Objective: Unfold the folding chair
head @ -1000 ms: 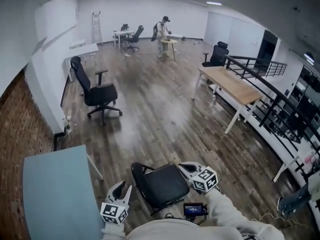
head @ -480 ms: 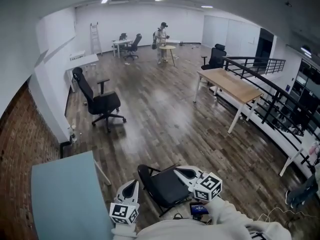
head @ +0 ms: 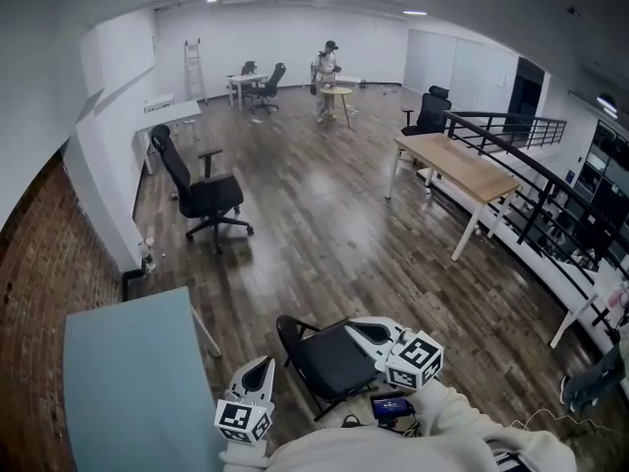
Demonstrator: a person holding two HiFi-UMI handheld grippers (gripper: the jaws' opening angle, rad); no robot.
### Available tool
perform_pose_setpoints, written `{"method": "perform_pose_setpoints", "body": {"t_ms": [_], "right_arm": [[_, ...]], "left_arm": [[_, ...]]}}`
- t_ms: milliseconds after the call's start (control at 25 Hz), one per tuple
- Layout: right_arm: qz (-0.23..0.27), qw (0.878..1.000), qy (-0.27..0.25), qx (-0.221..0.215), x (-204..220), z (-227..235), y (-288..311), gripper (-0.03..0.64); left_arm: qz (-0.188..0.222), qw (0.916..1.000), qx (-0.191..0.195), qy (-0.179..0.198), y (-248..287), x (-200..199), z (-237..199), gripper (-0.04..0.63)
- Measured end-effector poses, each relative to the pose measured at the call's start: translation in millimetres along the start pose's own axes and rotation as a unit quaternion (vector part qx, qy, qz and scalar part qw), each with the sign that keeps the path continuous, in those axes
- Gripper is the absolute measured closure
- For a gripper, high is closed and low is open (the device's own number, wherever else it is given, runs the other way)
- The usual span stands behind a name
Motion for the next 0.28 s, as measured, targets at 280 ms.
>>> {"method": "perform_pose_setpoints", "body": {"t_ms": [280], "right_arm": [[-0.006,1.000,-0.005,-0.011,3.6,-9.1,3.3,0.609]], "left_arm": [[0.005,0.9998,-0.019,0.006,-7.1,-0.4,-1.9,0.589]]}}
Point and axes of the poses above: the fingertips, and each gripper's own axes: y forward along the fingers, z to its right, x out of its underside, the point moved 8 cm from there along -y, backward along the fingers, and after that the axes turned 3 degrees about -z, right-handed, at the moved point
